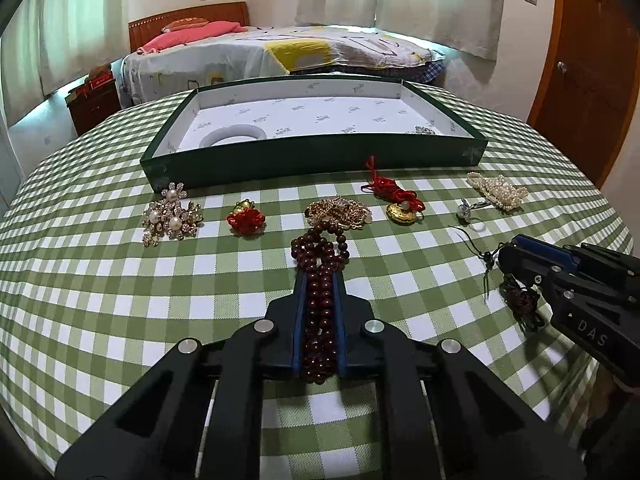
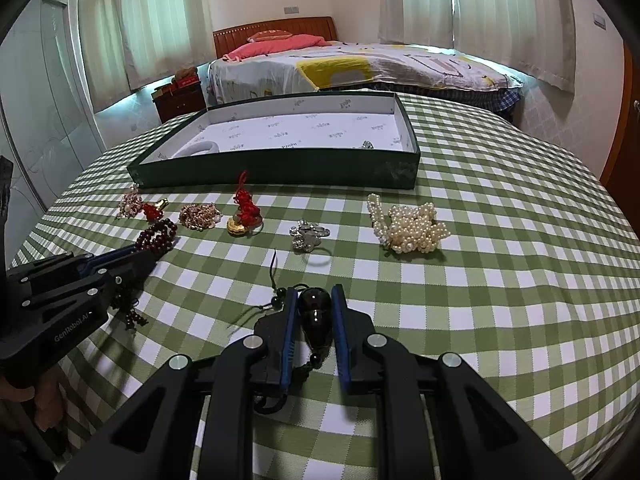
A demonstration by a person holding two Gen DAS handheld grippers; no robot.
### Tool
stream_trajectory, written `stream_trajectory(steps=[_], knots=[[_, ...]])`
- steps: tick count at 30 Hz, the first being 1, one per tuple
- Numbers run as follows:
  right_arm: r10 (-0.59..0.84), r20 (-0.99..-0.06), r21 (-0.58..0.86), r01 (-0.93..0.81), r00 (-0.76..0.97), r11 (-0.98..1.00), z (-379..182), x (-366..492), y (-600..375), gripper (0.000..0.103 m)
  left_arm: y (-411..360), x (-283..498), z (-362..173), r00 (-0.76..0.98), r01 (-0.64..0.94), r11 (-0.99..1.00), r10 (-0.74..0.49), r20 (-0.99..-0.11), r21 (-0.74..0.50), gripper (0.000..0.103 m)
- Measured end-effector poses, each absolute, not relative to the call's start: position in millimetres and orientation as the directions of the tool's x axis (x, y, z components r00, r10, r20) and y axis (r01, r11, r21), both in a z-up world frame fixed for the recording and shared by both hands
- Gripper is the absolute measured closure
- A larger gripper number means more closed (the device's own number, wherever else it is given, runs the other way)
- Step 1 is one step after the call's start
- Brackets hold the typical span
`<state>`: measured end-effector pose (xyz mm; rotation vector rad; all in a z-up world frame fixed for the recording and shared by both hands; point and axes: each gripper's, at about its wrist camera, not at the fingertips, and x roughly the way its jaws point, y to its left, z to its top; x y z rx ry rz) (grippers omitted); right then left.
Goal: Organize jewelry
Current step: 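Lower the pendant into the box with the right tool while the left tool releases the bracelet there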
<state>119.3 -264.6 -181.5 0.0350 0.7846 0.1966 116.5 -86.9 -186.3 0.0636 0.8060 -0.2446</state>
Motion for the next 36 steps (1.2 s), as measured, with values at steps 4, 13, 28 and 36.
stream_trajectory(steps=[4, 13, 28, 36], knots=[[0.196, -0.689, 0.113, -0.164, 0.697, 0.98, -178.4, 118.4, -264.1, 0.085, -84.5, 115.5, -182.0, 0.674, 0.236, 0.971, -0.194, -0.713, -0.041, 0.091], [0.213, -0.659, 0.129, -0.17, 0.721, 0.977, -163.4, 118.9, -262.2, 0.085, -79.1, 115.8, -161.3, 0.719, 0.226, 0.973, -0.198, -0.666, -0.046, 0.091], [0.257, -0.538, 0.151, -0.208, 0.803, 0.966, -95.5, 158.8, -255.6, 0.085, -75.2, 151.5, -108.3, 0.783, 0.228, 0.971, -0.228, -0.578, -0.074, 0.091], [0.257, -0.448, 0.114, -0.23, 0.856, 0.966, -56.7, 199.9, -247.8, 0.085, -84.0, 190.1, -77.1, 0.83, 0.236, 0.969, -0.244, -0.501, -0.08, 0.091]])
